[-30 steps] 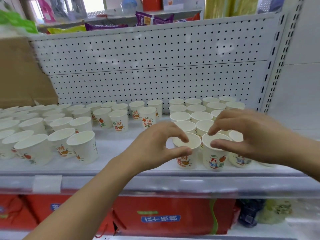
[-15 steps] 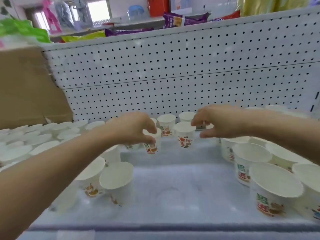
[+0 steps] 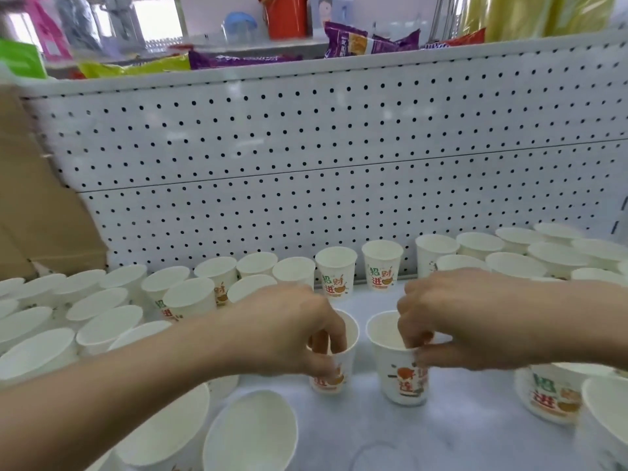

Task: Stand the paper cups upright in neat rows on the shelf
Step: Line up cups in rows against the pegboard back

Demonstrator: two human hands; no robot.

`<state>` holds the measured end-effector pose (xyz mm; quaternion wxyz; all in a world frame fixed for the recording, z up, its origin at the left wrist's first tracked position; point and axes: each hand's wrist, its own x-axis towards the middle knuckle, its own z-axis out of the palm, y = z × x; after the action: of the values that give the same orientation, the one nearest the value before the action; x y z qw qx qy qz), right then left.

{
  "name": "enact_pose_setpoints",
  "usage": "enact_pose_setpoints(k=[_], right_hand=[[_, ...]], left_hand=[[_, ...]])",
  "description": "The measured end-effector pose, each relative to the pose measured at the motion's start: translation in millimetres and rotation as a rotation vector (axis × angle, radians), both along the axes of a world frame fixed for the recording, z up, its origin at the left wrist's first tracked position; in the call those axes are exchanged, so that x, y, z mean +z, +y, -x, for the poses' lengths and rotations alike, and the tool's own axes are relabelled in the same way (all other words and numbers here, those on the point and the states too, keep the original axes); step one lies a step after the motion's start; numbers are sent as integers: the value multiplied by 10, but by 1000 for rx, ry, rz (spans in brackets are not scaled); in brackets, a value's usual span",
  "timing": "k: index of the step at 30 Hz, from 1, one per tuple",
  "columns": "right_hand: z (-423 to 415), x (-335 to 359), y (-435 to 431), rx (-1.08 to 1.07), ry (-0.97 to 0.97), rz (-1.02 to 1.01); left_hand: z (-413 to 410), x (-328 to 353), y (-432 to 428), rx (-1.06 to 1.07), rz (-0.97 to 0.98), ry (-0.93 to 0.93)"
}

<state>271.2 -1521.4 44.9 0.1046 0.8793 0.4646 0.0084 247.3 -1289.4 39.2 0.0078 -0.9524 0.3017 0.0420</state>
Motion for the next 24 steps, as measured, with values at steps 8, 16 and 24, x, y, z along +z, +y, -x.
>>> enact_pose_setpoints(k=[8,16,24], right_hand=[[-614,358,-67,-171,84,-385],[-1489,9,-31,-228,-187,-126],[-1644,-105,-8,-181,-279,-7]], left_hand=[[-726,293,104,184,407,-153],[-1374,-24,-31,287,23,-210],[-1500,-79,-241,256,57,-162]])
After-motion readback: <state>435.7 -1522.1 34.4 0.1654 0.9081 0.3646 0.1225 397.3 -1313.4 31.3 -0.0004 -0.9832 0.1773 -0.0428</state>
